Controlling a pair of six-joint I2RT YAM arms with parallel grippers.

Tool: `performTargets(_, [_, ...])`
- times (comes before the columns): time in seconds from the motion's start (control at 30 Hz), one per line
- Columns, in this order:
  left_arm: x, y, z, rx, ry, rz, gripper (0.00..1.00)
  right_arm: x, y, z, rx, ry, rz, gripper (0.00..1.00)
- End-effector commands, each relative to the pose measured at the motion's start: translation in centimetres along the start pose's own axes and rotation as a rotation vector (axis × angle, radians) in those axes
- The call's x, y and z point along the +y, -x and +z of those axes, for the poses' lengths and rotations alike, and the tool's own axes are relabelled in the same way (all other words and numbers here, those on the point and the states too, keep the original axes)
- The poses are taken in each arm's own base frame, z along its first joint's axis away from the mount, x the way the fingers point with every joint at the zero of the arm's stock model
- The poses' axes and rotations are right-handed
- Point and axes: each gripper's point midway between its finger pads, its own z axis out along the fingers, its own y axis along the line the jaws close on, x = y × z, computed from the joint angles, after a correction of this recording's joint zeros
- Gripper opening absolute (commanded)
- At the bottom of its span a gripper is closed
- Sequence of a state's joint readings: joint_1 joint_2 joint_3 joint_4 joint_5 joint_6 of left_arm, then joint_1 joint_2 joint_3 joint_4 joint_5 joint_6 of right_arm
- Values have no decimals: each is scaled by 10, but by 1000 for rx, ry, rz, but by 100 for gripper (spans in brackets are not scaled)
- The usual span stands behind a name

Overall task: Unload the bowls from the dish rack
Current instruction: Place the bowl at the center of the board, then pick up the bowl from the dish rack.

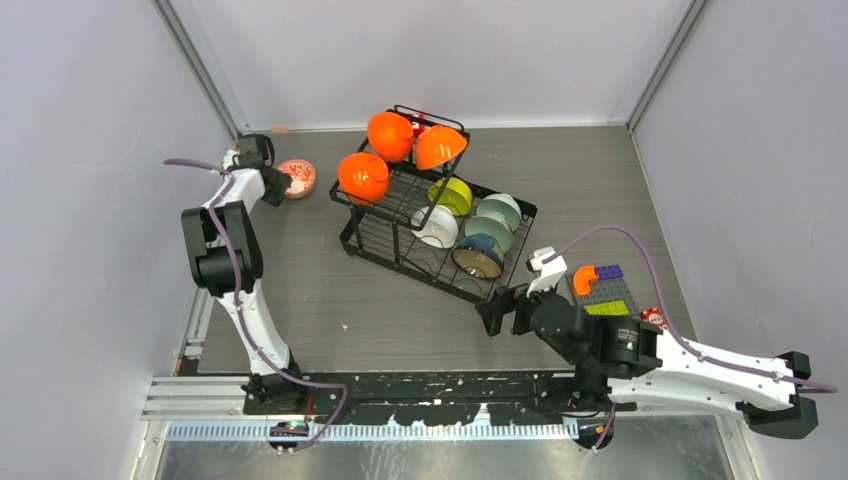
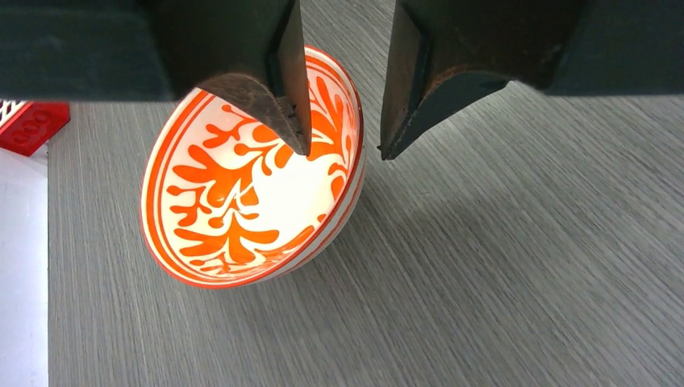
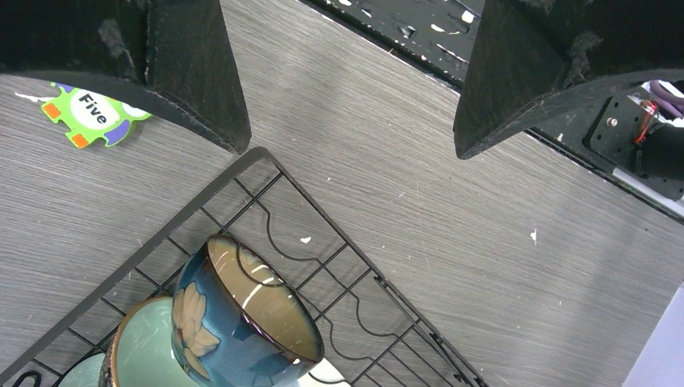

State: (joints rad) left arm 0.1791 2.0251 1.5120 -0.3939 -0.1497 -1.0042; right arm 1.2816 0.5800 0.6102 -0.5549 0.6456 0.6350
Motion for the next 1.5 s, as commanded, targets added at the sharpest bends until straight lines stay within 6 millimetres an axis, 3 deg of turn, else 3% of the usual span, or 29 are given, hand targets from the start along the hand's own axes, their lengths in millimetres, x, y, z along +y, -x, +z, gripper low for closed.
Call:
performTargets(0.0, [-12, 14, -9, -21, -32, 19, 40, 2, 15, -2, -51, -4, 47, 100])
performTargets(0.13, [-12, 16, -14, -22, -33, 30, 49, 1, 16, -3, -53, -7, 51, 100])
performTargets(0.33, [-22, 27, -39, -38, -75, 48, 77, -3, 23, -8, -73, -12, 48, 100])
performTargets(0.43, [-31, 40, -70, -66, -113, 87, 90, -5, 34, -13, -98, -21, 34, 100])
performTargets(0.63, [-33, 53, -162, -157, -188, 203, 96, 5, 76, -29, -157, -11, 44, 100])
performTargets(0.73, [-29, 50, -208, -195, -241, 263, 100, 14, 102, -40, -195, 15, 45, 100])
performTargets(0.93, [-22, 21, -288, -246, -419, 396, 100, 38, 157, -60, -259, 76, -18, 100])
performTargets(1.13, [-11, -23, -346, -201, -660, 463, 100, 61, 185, -51, -245, 29, -68, 100])
performTargets(1.33, [-5, -53, -384, -188, -920, 449, 100, 73, 204, -22, -271, -17, 11, 100])
performTargets(1.47, [-3, -75, -383, -94, -991, 427, 100, 61, 222, 4, -284, 19, 243, 100])
